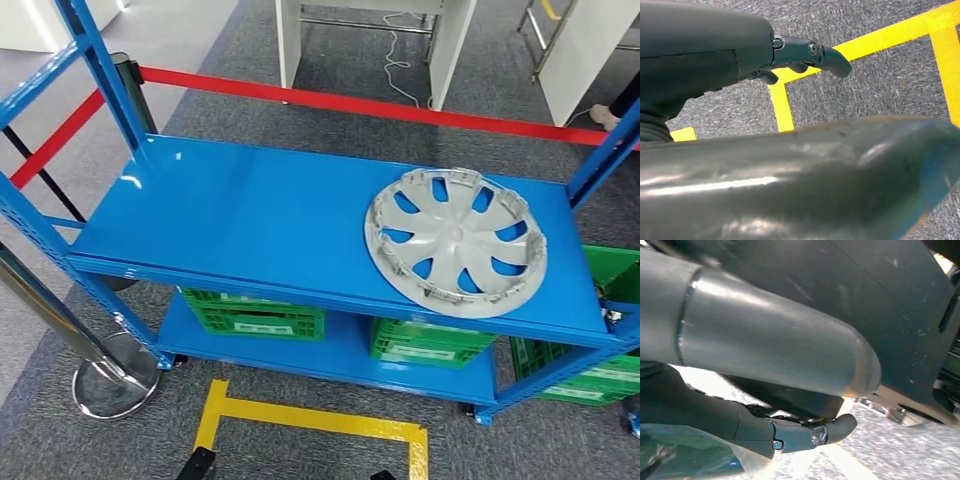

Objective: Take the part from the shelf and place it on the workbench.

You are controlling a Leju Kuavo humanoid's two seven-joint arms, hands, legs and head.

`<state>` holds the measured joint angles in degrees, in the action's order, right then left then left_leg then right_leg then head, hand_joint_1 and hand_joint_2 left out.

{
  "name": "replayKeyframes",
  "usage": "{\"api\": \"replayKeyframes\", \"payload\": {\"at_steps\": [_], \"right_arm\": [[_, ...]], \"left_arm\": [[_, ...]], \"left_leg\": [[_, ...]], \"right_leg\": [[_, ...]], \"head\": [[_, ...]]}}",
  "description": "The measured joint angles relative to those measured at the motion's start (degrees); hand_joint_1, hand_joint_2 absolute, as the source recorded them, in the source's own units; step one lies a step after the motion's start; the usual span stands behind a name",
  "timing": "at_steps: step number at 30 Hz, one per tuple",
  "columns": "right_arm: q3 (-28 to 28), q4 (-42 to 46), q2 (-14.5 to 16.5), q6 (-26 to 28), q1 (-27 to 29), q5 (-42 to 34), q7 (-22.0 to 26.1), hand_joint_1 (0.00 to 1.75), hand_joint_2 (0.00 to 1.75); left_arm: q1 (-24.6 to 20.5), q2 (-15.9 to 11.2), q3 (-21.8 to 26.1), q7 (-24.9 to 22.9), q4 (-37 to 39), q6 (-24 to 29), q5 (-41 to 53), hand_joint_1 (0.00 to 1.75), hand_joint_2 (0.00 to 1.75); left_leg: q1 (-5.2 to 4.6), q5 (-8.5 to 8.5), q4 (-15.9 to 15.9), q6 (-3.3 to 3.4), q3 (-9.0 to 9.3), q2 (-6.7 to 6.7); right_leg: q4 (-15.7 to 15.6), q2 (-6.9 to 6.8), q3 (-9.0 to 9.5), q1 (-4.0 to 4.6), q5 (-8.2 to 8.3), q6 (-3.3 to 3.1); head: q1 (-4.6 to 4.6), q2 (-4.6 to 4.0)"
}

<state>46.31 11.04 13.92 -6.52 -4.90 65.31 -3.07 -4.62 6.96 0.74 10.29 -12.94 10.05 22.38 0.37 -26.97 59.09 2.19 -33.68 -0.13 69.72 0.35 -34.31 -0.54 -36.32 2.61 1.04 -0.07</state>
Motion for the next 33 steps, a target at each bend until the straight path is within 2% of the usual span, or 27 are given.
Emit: {"api": "replayKeyframes", "payload": {"at_steps": [1, 2, 3, 4, 5, 6, 8, 9, 11, 16, 20, 23, 26, 28, 29, 32, 33], "right_arm": [[0.0, 0.0, 0.0, 0.0, 0.0, 0.0, 0.0, 0.00, 0.00], [0.0, 0.0, 0.0, 0.0, 0.0, 0.0, 0.1, 0.00, 0.00], [0.0, 0.0, 0.0, 0.0, -0.1, 0.0, 0.1, 0.00, 0.00], [0.0, 0.0, 0.0, 0.0, 0.0, 0.0, 0.0, 0.00, 0.00], [0.0, 0.0, 0.0, 0.0, 0.0, 0.0, 0.0, 0.00, 0.00], [0.0, 0.0, -0.1, 0.0, 0.0, 0.1, 0.0, 0.00, 0.00], [0.0, 0.0, -0.1, 0.0, 0.1, 0.1, -0.1, 0.00, 0.00], [0.0, 0.0, -0.1, 0.0, 0.2, 0.1, -0.1, 0.00, 0.00], [0.0, 0.0, 0.0, 0.0, 0.2, 0.0, -0.3, 0.00, 0.00], [0.0, 0.0, 0.0, 0.0, 0.1, -0.1, -0.5, 0.00, 0.00], [0.0, 0.0, 0.0, 0.0, 0.1, -0.7, -0.7, 0.00, 0.00], [0.1, 0.0, 0.0, -0.1, 0.1, -1.8, -0.9, 0.00, 0.00], [0.2, 0.0, 0.0, -0.1, 0.1, -2.1, -1.0, 0.00, 0.00], [0.2, 0.0, 0.0, -0.1, 0.0, -2.1, -1.0, 0.00, 0.00], [0.2, 0.0, 0.0, -0.1, 0.0, -2.1, -1.1, 0.00, 0.00], [0.2, 0.0, 0.0, -0.2, -0.1, -2.1, -1.1, 0.00, 0.00], [0.2, 0.0, -0.1, -0.2, -0.1, -2.0, -1.2, 0.00, 0.00]], "left_arm": [[0.0, 0.0, 0.0, 0.0, 0.0, 0.0, 0.0, 0.00, 0.00], [0.1, 0.0, 0.0, 0.0, 0.0, 0.0, 0.0, 0.00, 0.00], [0.1, 0.0, 0.0, 0.0, 0.0, 0.0, 0.0, 0.00, 0.00], [0.1, 0.0, 0.0, 0.0, 0.0, 0.0, 0.0, 0.00, 0.00], [0.1, 0.0, 0.0, 0.0, 0.0, 0.0, 0.1, 0.00, 0.00], [0.1, 0.0, 0.0, 0.0, 0.0, 0.0, 0.2, 0.00, 0.00], [0.0, 0.1, 0.0, 0.0, 0.0, 0.0, 0.3, 0.00, 0.00], [0.0, 0.1, 0.0, -0.2, 0.0, 0.0, 0.3, 0.00, 0.00], [0.0, 0.1, 0.0, -0.8, 0.0, 0.0, 0.4, 0.00, 0.00], [0.0, 0.1, 0.0, -1.3, 0.0, 0.0, 0.4, 0.00, 0.00], [-0.1, 0.0, 0.0, -2.1, 0.0, 0.2, 0.4, 0.00, 0.00], [-0.1, -0.3, 0.2, -3.1, 0.0, 0.4, 0.4, 0.00, 0.00], [-0.1, -0.3, 0.2, -3.1, 0.0, 0.4, 0.4, 0.00, 0.00], [-0.1, -0.2, 0.2, -3.1, 0.0, 0.5, 0.4, 0.00, 0.00], [-0.1, -0.1, 0.2, -3.2, 0.0, 0.5, 0.4, 0.00, 0.00], [0.0, 0.1, 0.2, -4.2, 0.0, 0.0, 0.3, 0.00, 1.31], [0.0, 0.1, 0.2, -4.9, 0.0, -0.6, 0.2, 0.00, 1.75]], "left_leg": [[-0.10, -0.33, 0.0, 0.12, 0.24, -0.01], [-0.19, -0.71, 0.0, 0.17, 0.61, -0.05], [-0.27, -1.12, 0.0, 0.18, 1.12, -0.12], [-0.33, -1.58, 0.0, 0.13, 1.77, -0.19], [-0.37, -2.08, 0.0, 0.02, 2.42, -0.26], [-0.44, -2.55, 0.1, -0.17, 3.00, -0.30], [-0.56, -3.24, 0.2, -0.75, 3.61, -0.34], [-0.61, -3.34, 0.3, -1.05, 3.80, -0.34], [-0.63, -3.67, 0.2, -1.15, 4.16, -0.33], [-0.64, -3.82, 0.0, -0.78, 4.46, -0.33], [-0.73, -3.41, -0.3, 0.00, 4.54, -0.33], [-0.83, -3.55, -0.6, 0.11, 4.63, -0.33], [-0.94, -3.55, -1.4, 0.52, 4.82, -0.27], [-0.56, -2.69, -3.2, 0.27, 5.75, 0.20], [-0.33, -2.20, -4.2, 0.14, 6.23, 0.49], [-0.03, -1.94, -4.9, 0.03, 6.81, 1.61], [0.03, -2.13, -4.8, -0.06, 6.95, 2.05]], "right_leg": [[2.9, 0.00, -2.23, 0.01, -1.24, 0.06], [4.2, 0.00, -3.70, 0.03, -1.56, 0.04], [3.6, 0.00, -4.21, 0.04, -0.55, -0.05], [1.0, 0.00, -3.77, 0.04, 1.74, -0.23], [-2.8, -0.02, -2.82, 0.05, 4.69, -0.50], [-6.2, -0.05, -1.93, 0.16, 6.50, -0.75], [-9.6, -0.15, -0.72, 0.40, 8.05, -1.47], [-9.7, -0.18, -0.46, 0.52, 7.80, -1.84], [-10.0, -0.13, 0.11, 0.47, 8.72, -2.12], [-10.2, -0.07, 0.40, 0.39, 8.94, -1.90], [-10.4, -0.01, 0.52, 0.35, 8.71, -1.93], [-10.5, 0.03, 0.54, 0.19, 8.46, -1.96], [-10.9, 0.04, 0.66, 0.29, 8.65, -1.72], [-10.5, 0.11, 0.36, 0.44, 8.31, -1.42], [-9.1, 0.13, -0.43, 0.50, 7.47, -1.19], [0.7, 0.09, -5.53, 0.28, 3.38, -0.26], [3.1, 0.04, -6.77, 0.14, 3.02, 0.08]], "head": [[0.12, 0.00], [0.15, 0.00], [0.17, 0.00], [0.20, 0.00], [0.20, 0.00], [0.18, 0.00], [0.12, 0.00], [0.12, 0.00], [0.08, 0.00], [0.00, 0.00], [-0.11, 0.00], [-0.16, 0.00], [-0.15, 0.00], [-0.03, 0.00], [0.10, 0.00], [0.44, 0.00], [0.46, 0.00]]}}
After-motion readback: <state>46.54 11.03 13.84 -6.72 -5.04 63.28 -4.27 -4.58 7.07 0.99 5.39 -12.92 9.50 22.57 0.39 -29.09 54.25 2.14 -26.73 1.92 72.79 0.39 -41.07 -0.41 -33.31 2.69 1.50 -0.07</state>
